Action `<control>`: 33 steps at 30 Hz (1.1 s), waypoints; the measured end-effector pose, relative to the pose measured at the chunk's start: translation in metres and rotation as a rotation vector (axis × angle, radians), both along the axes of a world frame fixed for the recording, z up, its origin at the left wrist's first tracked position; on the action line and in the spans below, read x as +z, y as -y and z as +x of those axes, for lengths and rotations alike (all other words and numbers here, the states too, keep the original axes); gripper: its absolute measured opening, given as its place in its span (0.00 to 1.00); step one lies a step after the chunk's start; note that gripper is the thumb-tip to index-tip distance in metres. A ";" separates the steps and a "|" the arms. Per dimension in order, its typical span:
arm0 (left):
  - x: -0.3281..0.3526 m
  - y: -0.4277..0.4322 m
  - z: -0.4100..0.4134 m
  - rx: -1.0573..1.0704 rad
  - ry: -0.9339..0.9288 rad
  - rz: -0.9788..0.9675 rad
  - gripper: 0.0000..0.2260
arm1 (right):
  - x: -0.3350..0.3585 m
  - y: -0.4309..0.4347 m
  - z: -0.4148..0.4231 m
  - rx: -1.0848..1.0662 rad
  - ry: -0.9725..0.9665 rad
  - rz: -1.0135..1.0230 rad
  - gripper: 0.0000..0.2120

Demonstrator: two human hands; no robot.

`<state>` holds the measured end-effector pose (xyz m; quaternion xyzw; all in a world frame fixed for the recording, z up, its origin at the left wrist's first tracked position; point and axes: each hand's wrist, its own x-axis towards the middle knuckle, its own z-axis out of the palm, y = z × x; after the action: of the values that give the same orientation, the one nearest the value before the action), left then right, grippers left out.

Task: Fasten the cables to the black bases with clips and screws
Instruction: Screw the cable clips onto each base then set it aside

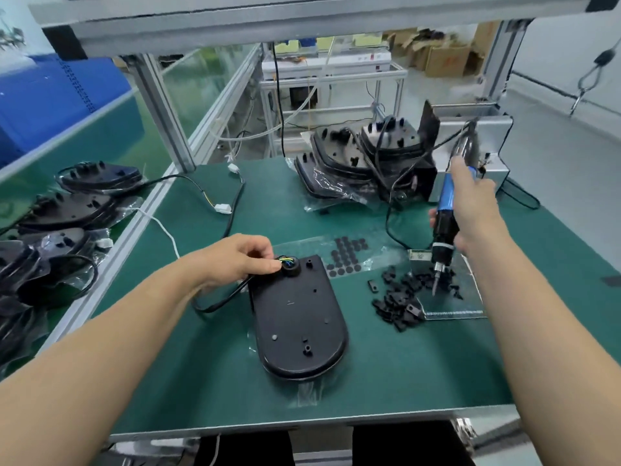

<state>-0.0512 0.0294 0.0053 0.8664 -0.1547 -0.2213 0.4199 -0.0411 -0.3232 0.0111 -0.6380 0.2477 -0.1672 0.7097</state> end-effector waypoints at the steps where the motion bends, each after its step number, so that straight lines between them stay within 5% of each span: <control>1: -0.002 -0.001 0.000 0.006 -0.012 -0.015 0.08 | -0.009 0.008 -0.002 -0.018 -0.053 -0.047 0.29; 5: -0.002 -0.002 0.002 -0.039 -0.042 -0.026 0.06 | -0.037 0.027 -0.011 -0.028 -0.183 -0.229 0.20; 11: 0.001 -0.003 0.015 -0.137 -0.115 0.020 0.06 | -0.043 0.034 -0.016 -0.050 -0.299 -0.676 0.22; 16: 0.012 -0.005 0.031 -0.218 -0.173 0.132 0.09 | -0.042 0.027 -0.019 -0.110 -0.208 -0.904 0.31; 18: 0.015 -0.002 0.039 -0.172 -0.198 0.096 0.13 | -0.038 0.015 -0.025 -0.147 0.010 -1.029 0.24; 21: 0.014 0.016 0.060 -0.004 -0.103 0.068 0.15 | -0.032 -0.013 -0.025 0.117 0.303 -1.206 0.11; 25: 0.007 0.069 0.081 -0.055 0.096 0.306 0.07 | -0.042 -0.050 -0.010 0.637 0.060 -1.315 0.12; 30: -0.008 0.133 0.087 -0.184 0.129 0.437 0.24 | -0.052 -0.058 0.003 0.634 -0.169 -1.330 0.15; 33: -0.011 0.150 0.093 -0.193 0.162 0.517 0.22 | -0.052 -0.057 0.005 0.632 -0.160 -1.283 0.16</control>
<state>0.0420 -0.1206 -0.0059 0.9409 -0.2081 -0.2223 0.1481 -0.0363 -0.2666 -0.0410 -0.9807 -0.0445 -0.0189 0.1893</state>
